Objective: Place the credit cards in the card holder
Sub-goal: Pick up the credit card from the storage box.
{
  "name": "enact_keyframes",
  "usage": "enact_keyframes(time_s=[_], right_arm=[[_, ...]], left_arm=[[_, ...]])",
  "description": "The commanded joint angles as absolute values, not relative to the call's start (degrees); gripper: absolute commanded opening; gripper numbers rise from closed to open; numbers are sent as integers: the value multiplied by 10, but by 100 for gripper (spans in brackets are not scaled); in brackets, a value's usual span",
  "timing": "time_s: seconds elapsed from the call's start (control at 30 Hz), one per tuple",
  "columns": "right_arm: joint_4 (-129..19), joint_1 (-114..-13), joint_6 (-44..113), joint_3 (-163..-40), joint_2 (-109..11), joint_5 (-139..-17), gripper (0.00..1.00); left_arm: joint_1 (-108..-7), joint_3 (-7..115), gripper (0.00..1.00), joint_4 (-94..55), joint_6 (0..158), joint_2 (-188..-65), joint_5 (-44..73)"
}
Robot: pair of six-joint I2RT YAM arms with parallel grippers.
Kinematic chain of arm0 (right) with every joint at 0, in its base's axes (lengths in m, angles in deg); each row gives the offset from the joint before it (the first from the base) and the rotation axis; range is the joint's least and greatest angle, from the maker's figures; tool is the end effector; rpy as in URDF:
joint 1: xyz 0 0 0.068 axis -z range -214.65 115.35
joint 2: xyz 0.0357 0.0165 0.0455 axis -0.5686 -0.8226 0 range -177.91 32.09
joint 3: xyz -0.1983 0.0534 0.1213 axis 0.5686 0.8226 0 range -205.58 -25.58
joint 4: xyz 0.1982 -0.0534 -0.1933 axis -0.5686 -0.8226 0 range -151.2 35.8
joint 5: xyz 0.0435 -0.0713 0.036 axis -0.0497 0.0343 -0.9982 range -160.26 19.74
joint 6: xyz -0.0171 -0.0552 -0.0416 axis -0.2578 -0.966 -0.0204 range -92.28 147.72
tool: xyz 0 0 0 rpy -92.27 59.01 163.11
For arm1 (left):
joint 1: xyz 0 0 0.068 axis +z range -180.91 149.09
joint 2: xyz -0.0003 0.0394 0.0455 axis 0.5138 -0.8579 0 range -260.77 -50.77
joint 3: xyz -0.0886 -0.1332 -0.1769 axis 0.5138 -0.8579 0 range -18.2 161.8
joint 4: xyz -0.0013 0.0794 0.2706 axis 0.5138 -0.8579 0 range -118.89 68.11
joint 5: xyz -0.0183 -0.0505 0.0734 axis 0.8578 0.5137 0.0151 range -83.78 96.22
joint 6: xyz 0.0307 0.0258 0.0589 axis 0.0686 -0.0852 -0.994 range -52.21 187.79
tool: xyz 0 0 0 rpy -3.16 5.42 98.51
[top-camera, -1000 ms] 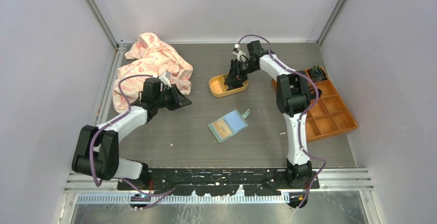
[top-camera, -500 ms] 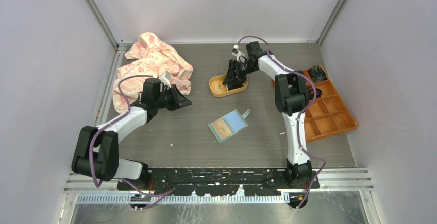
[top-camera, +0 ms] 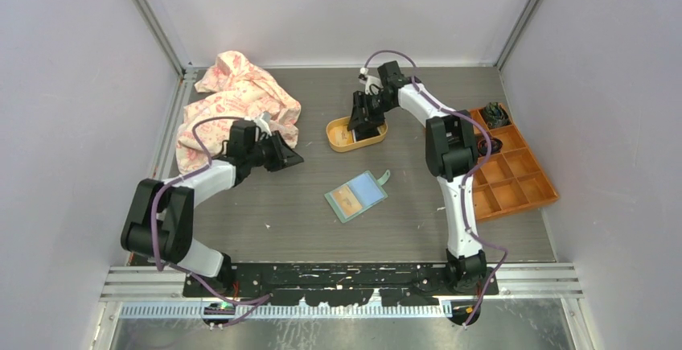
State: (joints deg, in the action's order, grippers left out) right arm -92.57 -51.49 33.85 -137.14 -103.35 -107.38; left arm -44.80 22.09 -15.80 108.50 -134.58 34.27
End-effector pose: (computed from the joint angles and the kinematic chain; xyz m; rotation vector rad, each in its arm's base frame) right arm 0.4752 0.1807 0.1139 -0.4621 2.5957 0.9939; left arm 0.3139 -0.1059 0.1240 -0.2609 2.3326 -1.0450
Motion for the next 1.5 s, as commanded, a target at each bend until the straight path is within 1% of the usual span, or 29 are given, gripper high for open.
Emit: enact_keyframes(time_s=[0.0,0.2,0.4,0.53,0.73,0.87,0.97,1.3,1.47], right_arm=[[-926,-529,336,-1414,-1052,-1060,57],[-911,-533,365,-1419,-1071,-1114,55],[-873,-537,425,-1413,-1078,-1177,52],[-837,-537,466,-1399,-1077,-1216,49],[-770,-537,529,-1365,-1060,-1263,45],[-746,-537,545,-1351,-1049,-1270,42],[-747,-537,545,-1348,-1046,-1271,37],[-757,-544,535,-1345,-1044,-1283,33],[-747,-549,540,-1339,-1036,-1291,32]], left_arm=[[-457,277,29,-104,1093,-1393,360],[-473,351,35,-87,1094,-1479,354],[-491,434,39,-108,1088,-1568,338],[-499,471,40,-125,1083,-1602,327],[-508,498,40,-151,1076,-1622,315],[-510,502,37,-166,1071,-1621,303],[-512,509,34,-189,1063,-1618,285],[-530,545,27,-257,1036,-1624,246],[-532,554,26,-272,1034,-1625,237]])
